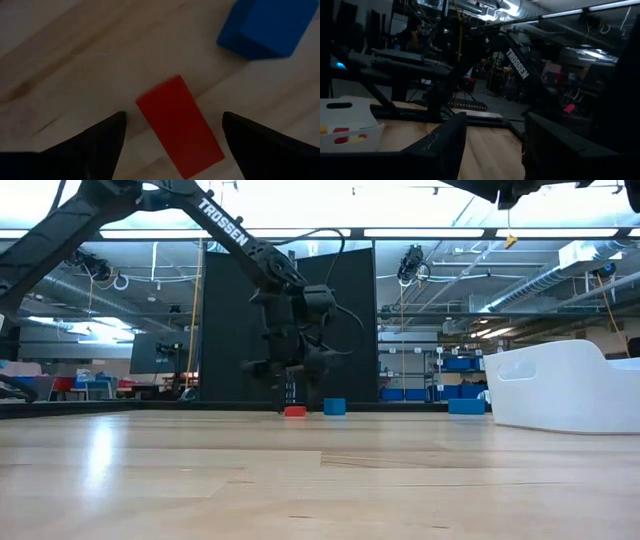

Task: Sort blocks by size
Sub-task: Put the red rectangular block into the top white bin

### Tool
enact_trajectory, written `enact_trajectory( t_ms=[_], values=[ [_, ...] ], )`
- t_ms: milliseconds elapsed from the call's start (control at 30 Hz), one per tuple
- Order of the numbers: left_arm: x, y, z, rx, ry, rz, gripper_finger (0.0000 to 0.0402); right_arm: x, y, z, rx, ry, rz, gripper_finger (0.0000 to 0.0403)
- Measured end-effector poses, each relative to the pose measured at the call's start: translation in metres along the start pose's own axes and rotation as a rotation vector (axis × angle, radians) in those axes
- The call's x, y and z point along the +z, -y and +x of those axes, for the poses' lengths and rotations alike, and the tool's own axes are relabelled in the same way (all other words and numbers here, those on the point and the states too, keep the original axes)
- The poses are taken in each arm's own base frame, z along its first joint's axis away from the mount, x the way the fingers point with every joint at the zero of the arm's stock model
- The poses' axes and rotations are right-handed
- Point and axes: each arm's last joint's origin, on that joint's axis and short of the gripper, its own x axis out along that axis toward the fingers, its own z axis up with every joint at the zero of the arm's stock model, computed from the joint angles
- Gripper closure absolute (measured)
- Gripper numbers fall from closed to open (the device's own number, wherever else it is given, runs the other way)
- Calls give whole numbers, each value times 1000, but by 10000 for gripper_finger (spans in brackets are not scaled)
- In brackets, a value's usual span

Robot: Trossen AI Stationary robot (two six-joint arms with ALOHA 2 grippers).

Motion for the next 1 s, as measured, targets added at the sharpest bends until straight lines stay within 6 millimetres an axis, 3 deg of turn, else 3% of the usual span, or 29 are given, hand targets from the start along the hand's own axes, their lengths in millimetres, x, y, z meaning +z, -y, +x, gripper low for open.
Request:
enact_trajectory(
  t_ms=[200,433,767,833,1000],
  values=[
    [-3,5,9,-18,-21,10,110,2,1,0,-5,13,-23,196],
    [-5,11,10,6,0,61,269,3,2,0,-6,14,-24,196],
    [-17,31,-3,-12,-45,198,270,6,1,-2,-7,41,-10,203],
    [-24,39,-17,-15,-50,224,270,9,0,-5,-2,53,-25,204],
    [-36,78,-71,-107,142,278,270,20,-1,-19,-66,47,-84,203]
  ],
)
